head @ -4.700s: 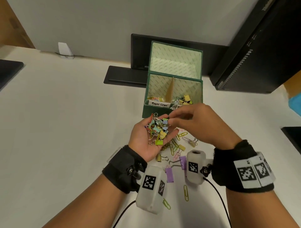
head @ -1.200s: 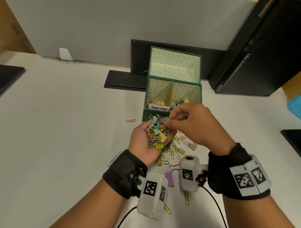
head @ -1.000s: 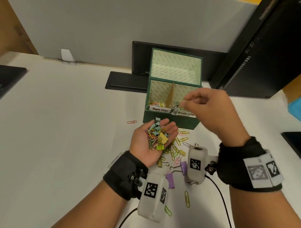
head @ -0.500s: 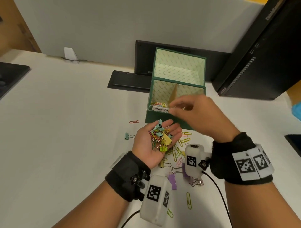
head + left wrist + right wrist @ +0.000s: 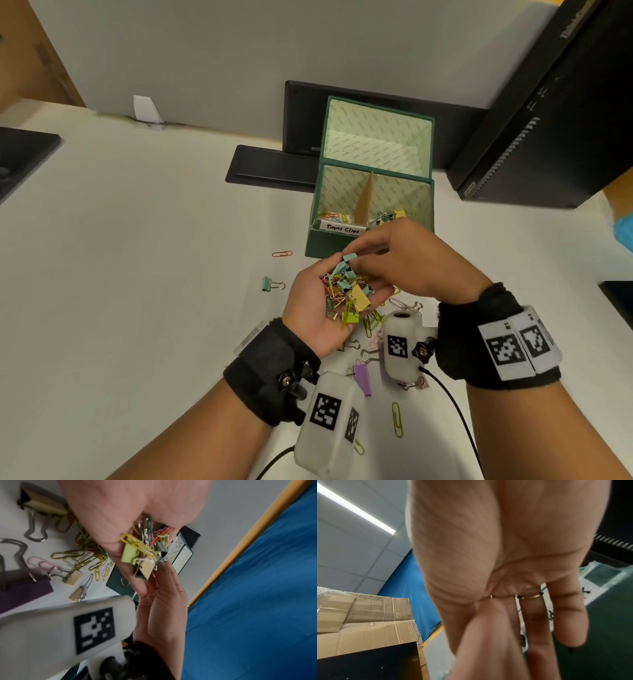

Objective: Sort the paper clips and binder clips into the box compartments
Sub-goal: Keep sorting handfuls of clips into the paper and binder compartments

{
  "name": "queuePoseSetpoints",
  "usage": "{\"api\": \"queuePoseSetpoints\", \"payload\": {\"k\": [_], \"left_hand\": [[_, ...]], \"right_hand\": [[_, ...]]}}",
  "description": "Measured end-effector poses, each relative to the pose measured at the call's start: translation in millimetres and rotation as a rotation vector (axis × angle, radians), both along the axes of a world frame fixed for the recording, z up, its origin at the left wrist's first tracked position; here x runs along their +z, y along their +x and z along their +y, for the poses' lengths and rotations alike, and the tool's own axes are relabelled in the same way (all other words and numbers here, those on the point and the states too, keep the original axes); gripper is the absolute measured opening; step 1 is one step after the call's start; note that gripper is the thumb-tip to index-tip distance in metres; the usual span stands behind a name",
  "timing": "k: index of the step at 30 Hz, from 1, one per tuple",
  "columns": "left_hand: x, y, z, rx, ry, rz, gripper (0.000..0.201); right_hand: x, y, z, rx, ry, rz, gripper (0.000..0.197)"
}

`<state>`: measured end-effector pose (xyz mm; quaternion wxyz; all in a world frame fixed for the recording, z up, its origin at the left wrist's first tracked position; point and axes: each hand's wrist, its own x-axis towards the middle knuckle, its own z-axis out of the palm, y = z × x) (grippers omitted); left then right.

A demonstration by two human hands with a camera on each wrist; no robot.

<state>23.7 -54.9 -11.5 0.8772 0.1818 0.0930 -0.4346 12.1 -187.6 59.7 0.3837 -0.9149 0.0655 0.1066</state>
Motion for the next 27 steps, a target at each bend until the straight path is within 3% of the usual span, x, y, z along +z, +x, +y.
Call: {"api": "queuePoseSetpoints", "payload": {"k": [3, 8, 10, 13, 15, 18, 20, 23, 27], "left_hand": [[-1.7, 1.6, -0.1, -0.002, -0.003, 0.073, 0.044], [-2.1, 5.1, 2.2, 0.030, -0.002, 0.128, 0.043], [-1.8, 6.1, 2.9, 0.038, 0.002, 0.137, 0.043], [-1.6, 6.8, 3.6, 0.047, 0.002, 0.148, 0.043], [-1.0, 8.2, 4.7, 0.059, 0.002, 0.149, 0.043], [-0.6, 11.0, 6.4, 0.099, -0.003, 0.148, 0.042], [-0.1, 12.5, 7.0, 0.129, -0.010, 0.141, 0.042], [-0.8, 13.9, 7.5, 0.161, -0.008, 0.115, 0.042], [-3.4, 13.8, 7.7, 0.184, 0.000, 0.099, 0.041]], "right_hand": [[-0.1, -1.1, -4.3, -0.056, 0.059, -0.075, 0.011], [12.9, 4.7, -19.2, -0.298, 0.018, -0.502, 0.012], [14.8, 10.6, -28.9, -0.403, -0.091, -0.610, 0.020], [10.0, 13.4, -41.5, -0.387, -0.333, -0.415, 0.036], [3.2, 9.4, -40.8, -0.321, -0.391, -0.319, 0.039], [-1.8, 0.0, -25.4, -0.273, -0.268, -0.399, 0.018], [-2.9, -5.9, -14.0, -0.215, -0.154, -0.356, 0.009], [-1.5, -13.1, -2.5, -0.107, -0.112, -0.259, 0.016], [9.8, -17.5, -1.1, -0.112, -0.139, -0.231, 0.022]]}}
